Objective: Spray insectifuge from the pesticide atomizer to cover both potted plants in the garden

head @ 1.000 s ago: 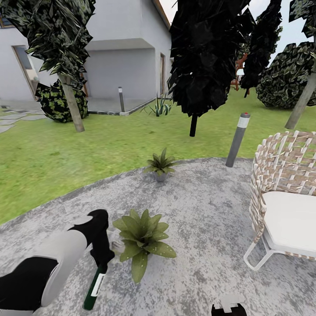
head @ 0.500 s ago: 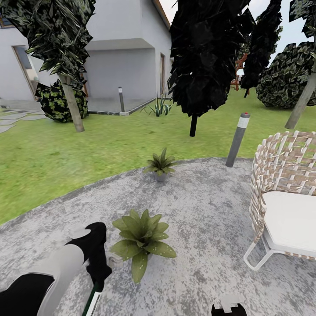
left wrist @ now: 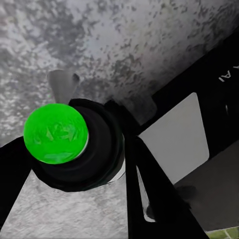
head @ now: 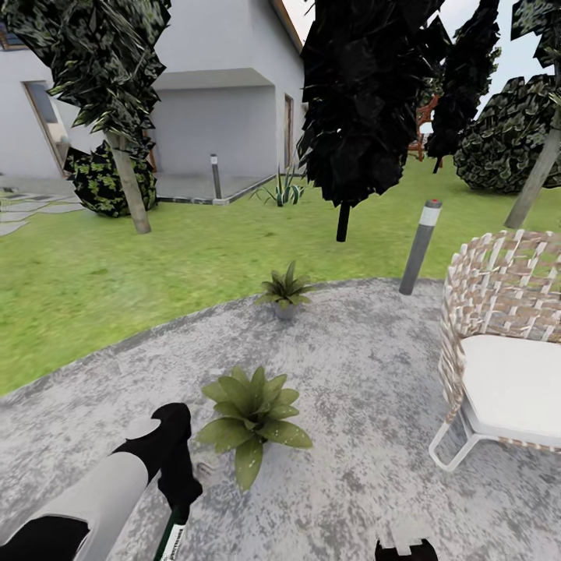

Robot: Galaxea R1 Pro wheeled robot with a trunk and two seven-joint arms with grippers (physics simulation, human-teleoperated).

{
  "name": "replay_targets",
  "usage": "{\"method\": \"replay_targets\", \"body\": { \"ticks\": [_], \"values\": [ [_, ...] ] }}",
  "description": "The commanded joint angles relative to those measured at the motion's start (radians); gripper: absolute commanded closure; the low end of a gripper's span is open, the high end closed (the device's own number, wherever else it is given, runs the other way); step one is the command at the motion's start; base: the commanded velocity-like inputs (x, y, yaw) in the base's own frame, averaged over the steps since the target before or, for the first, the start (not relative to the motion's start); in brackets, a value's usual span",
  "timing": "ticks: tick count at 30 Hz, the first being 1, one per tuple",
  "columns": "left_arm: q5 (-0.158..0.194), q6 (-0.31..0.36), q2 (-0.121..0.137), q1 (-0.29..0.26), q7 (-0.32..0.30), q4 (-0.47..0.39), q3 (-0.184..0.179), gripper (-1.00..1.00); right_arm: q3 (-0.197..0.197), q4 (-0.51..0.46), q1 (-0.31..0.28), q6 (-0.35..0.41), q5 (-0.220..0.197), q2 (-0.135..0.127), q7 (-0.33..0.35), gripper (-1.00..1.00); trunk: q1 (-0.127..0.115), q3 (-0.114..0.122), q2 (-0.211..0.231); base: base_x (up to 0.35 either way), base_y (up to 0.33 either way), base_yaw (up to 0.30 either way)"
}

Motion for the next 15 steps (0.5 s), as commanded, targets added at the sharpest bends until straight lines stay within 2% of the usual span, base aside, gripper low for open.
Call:
{"method": "replay_targets", "body": {
  "ticks": [1, 3, 6, 9, 13, 15],
  "values": [
    [-0.005, 0.011, 0.001, 0.002, -0.010, -0.023, 0.000, 1.00, -0.008, 0.001, -0.001, -0.003, 0.010, 0.001, -0.004, -1.00, -0.001, -0.001, 0.000, -0.317, 0.055, 0.000],
    [-0.005, 0.010, -0.003, 0.003, -0.009, -0.065, 0.036, 1.00, -0.008, 0.001, -0.001, -0.003, 0.009, 0.002, -0.004, -1.00, -0.001, -0.001, 0.000, -0.231, 0.186, -0.073],
    [-0.004, 0.009, -0.007, 0.003, -0.009, -0.115, 0.066, 1.00, -0.009, 0.001, -0.001, -0.003, 0.009, 0.002, -0.004, -1.00, -0.001, -0.001, 0.000, -0.069, 0.293, -0.223],
    [-0.004, 0.009, -0.014, 0.003, -0.008, -0.148, 0.072, 1.00, -0.008, 0.001, -0.001, -0.003, 0.009, 0.002, -0.004, -1.00, -0.001, -0.001, 0.000, -0.014, 0.154, -0.270],
    [-0.013, 0.010, -0.031, -0.004, -0.007, -0.194, 0.067, 1.00, -0.009, 0.001, -0.001, -0.003, 0.009, 0.001, -0.004, -1.00, -0.001, -0.001, 0.000, -0.002, 0.026, -0.272],
    [-0.022, 0.012, -0.024, -0.008, -0.007, -0.202, 0.065, 1.00, -0.009, 0.001, -0.001, -0.003, 0.009, 0.001, -0.004, -1.00, -0.001, -0.001, 0.000, 0.000, 0.003, -0.137]
  ]
}}
